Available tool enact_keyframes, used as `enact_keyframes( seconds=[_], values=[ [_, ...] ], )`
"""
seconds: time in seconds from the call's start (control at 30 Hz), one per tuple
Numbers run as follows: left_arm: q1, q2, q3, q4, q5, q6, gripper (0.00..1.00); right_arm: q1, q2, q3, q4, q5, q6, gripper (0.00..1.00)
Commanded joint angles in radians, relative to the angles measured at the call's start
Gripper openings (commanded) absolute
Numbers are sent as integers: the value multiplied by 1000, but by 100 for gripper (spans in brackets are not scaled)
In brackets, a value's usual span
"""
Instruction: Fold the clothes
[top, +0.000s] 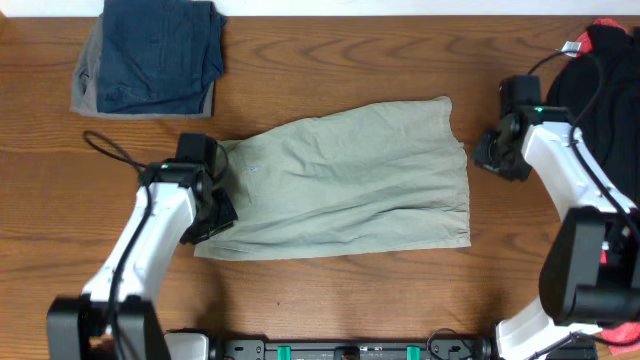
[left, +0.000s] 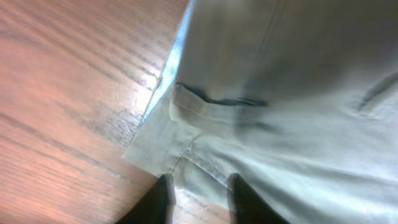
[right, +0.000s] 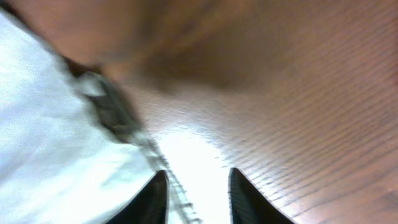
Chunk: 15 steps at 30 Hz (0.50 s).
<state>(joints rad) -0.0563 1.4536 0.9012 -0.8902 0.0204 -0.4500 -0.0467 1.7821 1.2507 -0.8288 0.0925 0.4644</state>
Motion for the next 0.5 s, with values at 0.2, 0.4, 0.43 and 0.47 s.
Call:
enact_keyframes(
  seconds=[0.2,0.4,0.43,0.47],
  values=[
    [10,-10,21,32,21,8,99,-2,-29,5,18,-284,-111,61],
    [46,89,21,71,113,93,100,1,-28,-6,25,-284,-147,72],
    [50,106,21,85,142,118,100,1,-28,-6,29,-283,-148,72],
    [51,124,21,101,161,129,100,1,-28,-6,35,-282,-148,73]
  ],
)
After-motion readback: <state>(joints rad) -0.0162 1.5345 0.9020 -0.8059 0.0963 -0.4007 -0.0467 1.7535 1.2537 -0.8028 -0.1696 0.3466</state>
